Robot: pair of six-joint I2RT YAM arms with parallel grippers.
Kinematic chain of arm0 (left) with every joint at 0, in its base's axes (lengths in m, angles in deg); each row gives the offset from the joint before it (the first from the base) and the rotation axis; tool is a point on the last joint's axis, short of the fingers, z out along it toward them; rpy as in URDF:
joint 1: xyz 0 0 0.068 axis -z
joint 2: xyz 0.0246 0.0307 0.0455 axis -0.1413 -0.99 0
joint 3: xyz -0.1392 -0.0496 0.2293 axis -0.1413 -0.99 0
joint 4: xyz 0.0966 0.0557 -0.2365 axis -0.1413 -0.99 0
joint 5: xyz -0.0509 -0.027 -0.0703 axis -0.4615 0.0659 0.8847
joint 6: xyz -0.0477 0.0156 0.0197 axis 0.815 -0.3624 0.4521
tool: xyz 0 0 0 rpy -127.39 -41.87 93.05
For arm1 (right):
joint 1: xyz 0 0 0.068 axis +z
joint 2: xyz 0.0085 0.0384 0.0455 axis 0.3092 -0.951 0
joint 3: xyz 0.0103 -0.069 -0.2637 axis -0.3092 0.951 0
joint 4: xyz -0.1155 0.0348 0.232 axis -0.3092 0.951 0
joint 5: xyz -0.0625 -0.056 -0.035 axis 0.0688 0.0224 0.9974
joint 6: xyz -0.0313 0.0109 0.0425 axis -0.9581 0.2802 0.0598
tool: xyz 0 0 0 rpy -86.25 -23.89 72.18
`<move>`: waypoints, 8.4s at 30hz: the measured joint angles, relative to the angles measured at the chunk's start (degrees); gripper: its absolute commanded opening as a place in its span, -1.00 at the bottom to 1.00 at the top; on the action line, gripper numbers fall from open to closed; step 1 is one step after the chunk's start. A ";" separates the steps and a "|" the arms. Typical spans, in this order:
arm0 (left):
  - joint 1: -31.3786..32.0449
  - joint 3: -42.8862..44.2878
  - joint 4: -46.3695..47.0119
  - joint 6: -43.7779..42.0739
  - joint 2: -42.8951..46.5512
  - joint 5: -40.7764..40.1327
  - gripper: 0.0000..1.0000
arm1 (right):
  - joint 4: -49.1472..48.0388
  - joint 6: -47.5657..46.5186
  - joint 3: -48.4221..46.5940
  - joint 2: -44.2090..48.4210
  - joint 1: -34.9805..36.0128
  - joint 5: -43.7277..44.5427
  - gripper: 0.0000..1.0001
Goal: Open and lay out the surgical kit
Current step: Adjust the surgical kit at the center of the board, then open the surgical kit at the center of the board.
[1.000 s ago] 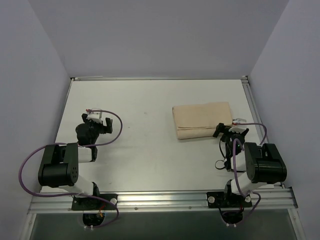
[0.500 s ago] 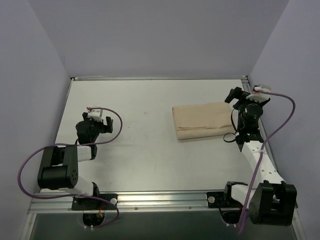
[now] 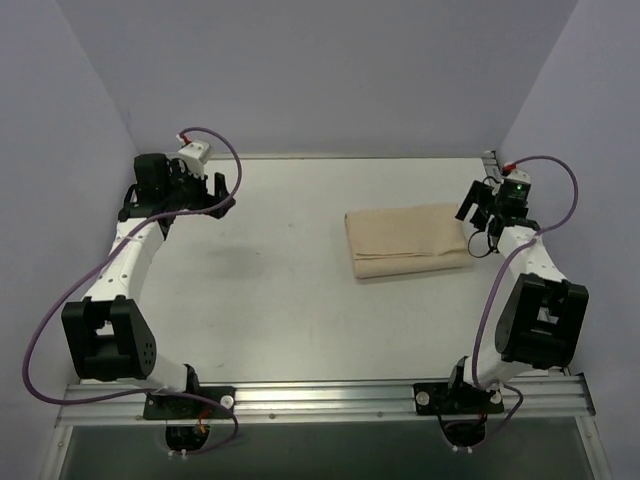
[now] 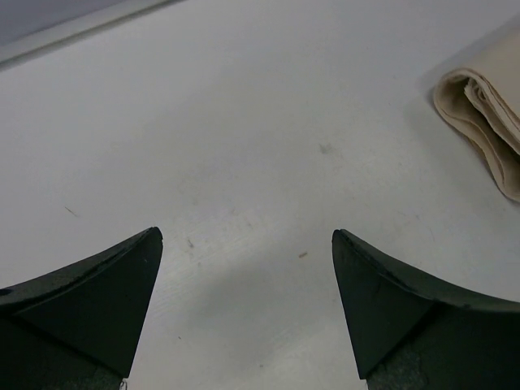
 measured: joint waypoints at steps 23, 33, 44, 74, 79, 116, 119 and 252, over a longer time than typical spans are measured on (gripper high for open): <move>0.04 0.13 -19.69 -4.26 -0.02 3.37 0.89 | -8.87 9.68 15.47 -1.33 2.47 -15.10 -0.97; 0.09 0.28 -20.87 -4.85 -3.82 2.93 0.87 | -16.44 45.86 36.09 22.21 48.98 6.12 -0.26; 3.45 0.26 -24.48 -7.98 -7.91 1.38 0.75 | 5.53 44.35 12.92 6.95 67.58 14.73 0.20; 17.55 13.88 -19.15 -3.13 -31.23 -12.46 0.24 | 8.66 9.86 -3.80 -13.68 44.46 0.74 -0.04; 17.73 21.53 -18.64 -1.55 -36.11 -14.71 0.25 | 1.68 13.33 2.32 -10.60 44.41 -0.76 -0.05; 13.22 15.87 -21.11 -1.01 -18.91 -9.77 0.50 | 27.47 3.52 -21.97 -21.86 80.39 36.44 -0.13; 13.20 15.10 -21.64 -1.18 -18.91 -9.70 0.50 | 27.56 2.93 -23.17 -22.29 80.32 37.75 -0.28; 9.42 -17.53 -13.27 2.60 6.82 -25.68 -0.53 | -6.82 25.29 14.69 -6.88 25.77 13.18 -0.19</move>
